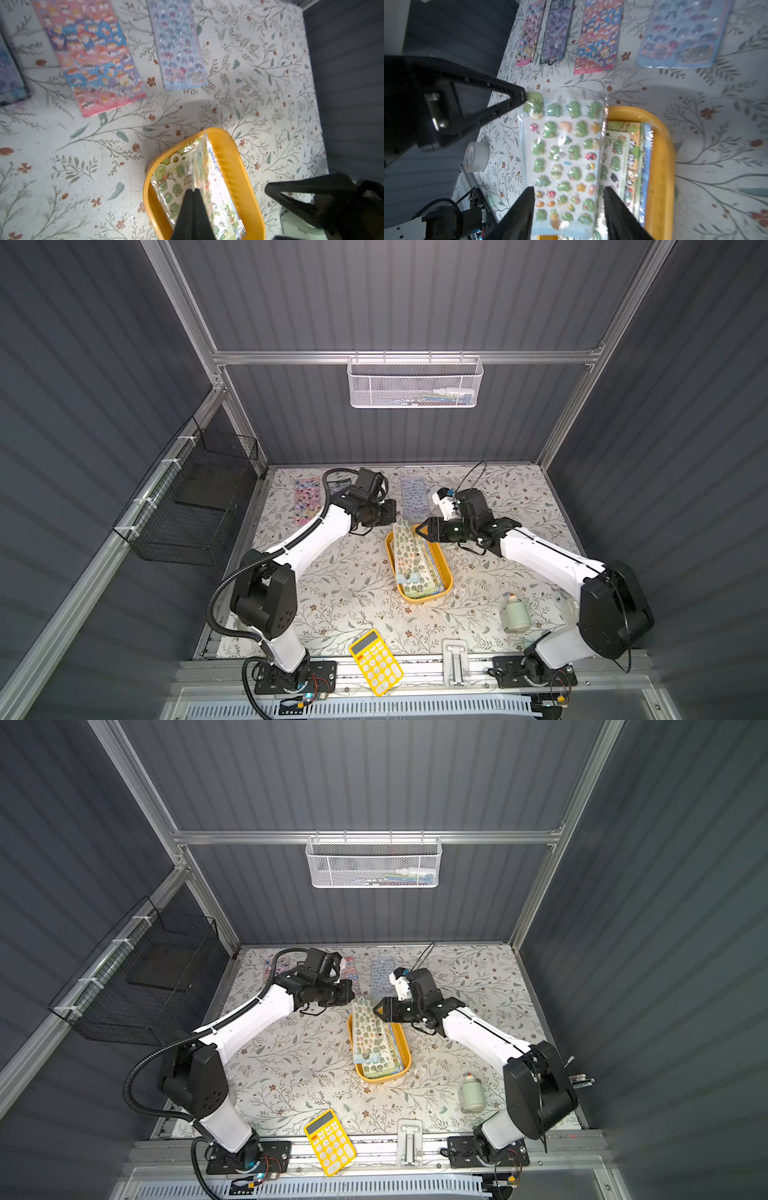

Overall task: Take the stickers out of the storage box
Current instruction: Pick up the sticker from the storage box.

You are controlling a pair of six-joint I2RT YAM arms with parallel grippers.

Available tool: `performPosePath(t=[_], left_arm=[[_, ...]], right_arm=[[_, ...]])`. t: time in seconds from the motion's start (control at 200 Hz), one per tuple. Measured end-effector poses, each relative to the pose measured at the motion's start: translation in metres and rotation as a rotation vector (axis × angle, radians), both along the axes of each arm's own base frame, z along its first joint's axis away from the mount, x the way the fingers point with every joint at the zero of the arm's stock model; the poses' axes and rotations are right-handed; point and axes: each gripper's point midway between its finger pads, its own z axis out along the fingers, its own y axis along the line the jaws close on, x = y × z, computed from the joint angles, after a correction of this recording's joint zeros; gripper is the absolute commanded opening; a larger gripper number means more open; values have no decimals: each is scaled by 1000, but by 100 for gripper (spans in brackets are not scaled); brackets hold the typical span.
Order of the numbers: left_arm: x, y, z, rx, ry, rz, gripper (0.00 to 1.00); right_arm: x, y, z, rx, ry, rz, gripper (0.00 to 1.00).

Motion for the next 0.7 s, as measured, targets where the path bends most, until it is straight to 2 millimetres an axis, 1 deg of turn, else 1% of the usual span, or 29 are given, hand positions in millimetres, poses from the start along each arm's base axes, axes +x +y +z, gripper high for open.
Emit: performPosePath(t=[0.09, 0.16, 0.295, 0.53, 0.695], left_arm=[[10, 7, 23, -66, -54, -8, 0], [16, 11, 36, -117, -80, -16, 0], [23, 17, 46, -171, -94, -34, 0], [17, -1, 64, -267, -119, -129, 0], [14, -8, 78, -327, -143, -182, 0]], right_arm=[[7, -17, 6, 18, -5, -39, 57], [8, -21, 9, 21, -10, -46, 58], [0, -18, 10, 35, -9, -18, 59], [-6, -12, 10, 58, 13, 18, 61], [-12, -4, 13, 69, 15, 43, 62]])
